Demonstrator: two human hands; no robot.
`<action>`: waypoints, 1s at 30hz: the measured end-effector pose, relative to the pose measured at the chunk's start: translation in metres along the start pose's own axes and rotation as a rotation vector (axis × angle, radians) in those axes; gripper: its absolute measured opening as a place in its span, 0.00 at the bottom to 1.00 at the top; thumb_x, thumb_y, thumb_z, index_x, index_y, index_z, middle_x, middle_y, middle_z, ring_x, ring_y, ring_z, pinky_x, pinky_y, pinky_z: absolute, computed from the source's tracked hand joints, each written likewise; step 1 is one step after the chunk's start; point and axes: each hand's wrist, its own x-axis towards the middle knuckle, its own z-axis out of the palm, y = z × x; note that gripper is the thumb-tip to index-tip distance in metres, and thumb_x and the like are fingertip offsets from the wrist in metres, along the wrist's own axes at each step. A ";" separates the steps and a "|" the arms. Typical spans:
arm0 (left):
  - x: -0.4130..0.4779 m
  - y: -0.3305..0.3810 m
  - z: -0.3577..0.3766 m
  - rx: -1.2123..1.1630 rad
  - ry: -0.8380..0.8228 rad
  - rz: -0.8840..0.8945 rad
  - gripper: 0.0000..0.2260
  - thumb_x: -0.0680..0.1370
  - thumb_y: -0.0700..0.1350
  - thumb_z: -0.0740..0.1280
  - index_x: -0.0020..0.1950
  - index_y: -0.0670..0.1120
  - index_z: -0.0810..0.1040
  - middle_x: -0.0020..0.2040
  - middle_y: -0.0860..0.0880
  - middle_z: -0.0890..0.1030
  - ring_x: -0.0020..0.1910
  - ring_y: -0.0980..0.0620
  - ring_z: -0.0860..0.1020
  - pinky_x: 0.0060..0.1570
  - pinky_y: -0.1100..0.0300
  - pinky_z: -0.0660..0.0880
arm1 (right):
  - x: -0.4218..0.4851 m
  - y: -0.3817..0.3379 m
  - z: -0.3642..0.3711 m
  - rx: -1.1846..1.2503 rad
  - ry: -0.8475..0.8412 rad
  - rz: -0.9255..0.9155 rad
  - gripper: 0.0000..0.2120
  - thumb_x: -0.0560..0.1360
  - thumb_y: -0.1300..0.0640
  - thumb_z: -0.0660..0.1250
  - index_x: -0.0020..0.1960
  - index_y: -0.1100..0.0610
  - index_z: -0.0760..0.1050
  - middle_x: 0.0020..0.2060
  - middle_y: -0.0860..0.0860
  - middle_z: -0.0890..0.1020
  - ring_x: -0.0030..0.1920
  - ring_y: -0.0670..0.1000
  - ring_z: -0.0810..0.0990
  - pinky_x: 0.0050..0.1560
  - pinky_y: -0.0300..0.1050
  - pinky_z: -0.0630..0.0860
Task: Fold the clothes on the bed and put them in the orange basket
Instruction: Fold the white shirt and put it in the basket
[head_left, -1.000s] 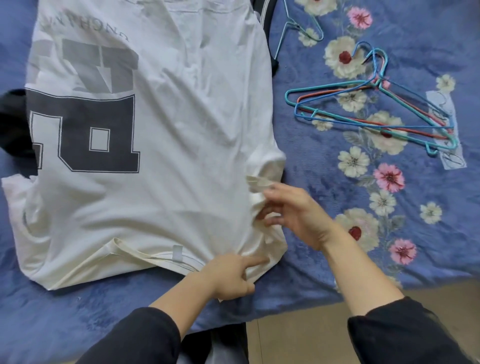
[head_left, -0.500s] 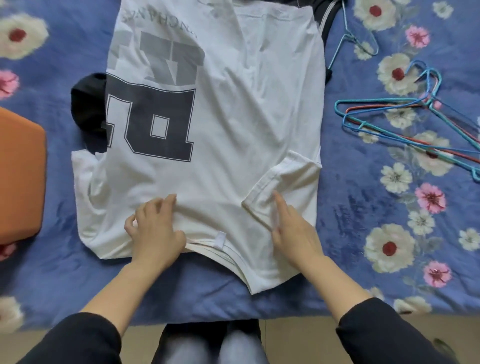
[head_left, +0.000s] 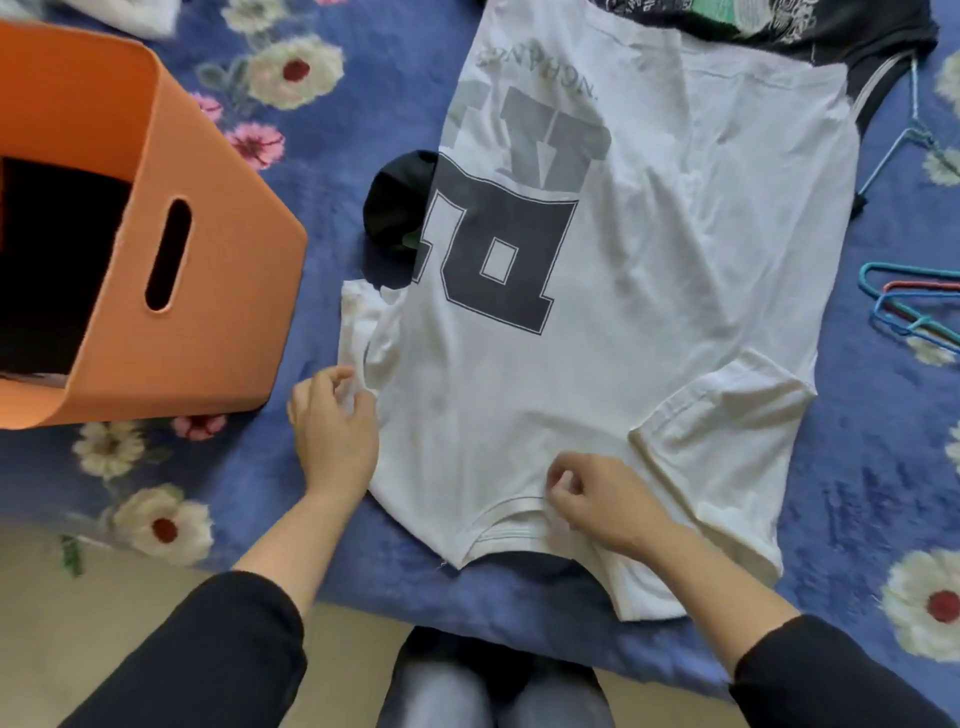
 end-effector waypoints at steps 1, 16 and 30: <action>0.017 0.003 0.001 -0.069 0.028 -0.100 0.09 0.77 0.43 0.63 0.56 0.43 0.75 0.54 0.45 0.75 0.57 0.45 0.73 0.56 0.53 0.69 | 0.008 -0.003 -0.005 0.008 0.077 0.000 0.07 0.73 0.54 0.62 0.49 0.50 0.76 0.39 0.48 0.79 0.43 0.52 0.78 0.44 0.47 0.74; 0.066 -0.002 -0.032 -0.900 -0.036 -0.613 0.11 0.76 0.44 0.66 0.58 0.44 0.79 0.50 0.48 0.84 0.49 0.49 0.82 0.43 0.59 0.77 | 0.067 -0.031 -0.011 -0.225 -0.169 0.105 0.49 0.73 0.45 0.66 0.74 0.37 0.29 0.68 0.60 0.67 0.64 0.59 0.73 0.62 0.48 0.69; 0.019 0.000 0.002 0.431 -0.448 1.142 0.18 0.72 0.46 0.59 0.61 0.43 0.72 0.61 0.44 0.79 0.62 0.48 0.74 0.62 0.55 0.68 | 0.055 -0.022 -0.007 -0.230 -0.046 0.023 0.40 0.76 0.49 0.62 0.78 0.42 0.39 0.66 0.58 0.69 0.64 0.59 0.72 0.60 0.50 0.70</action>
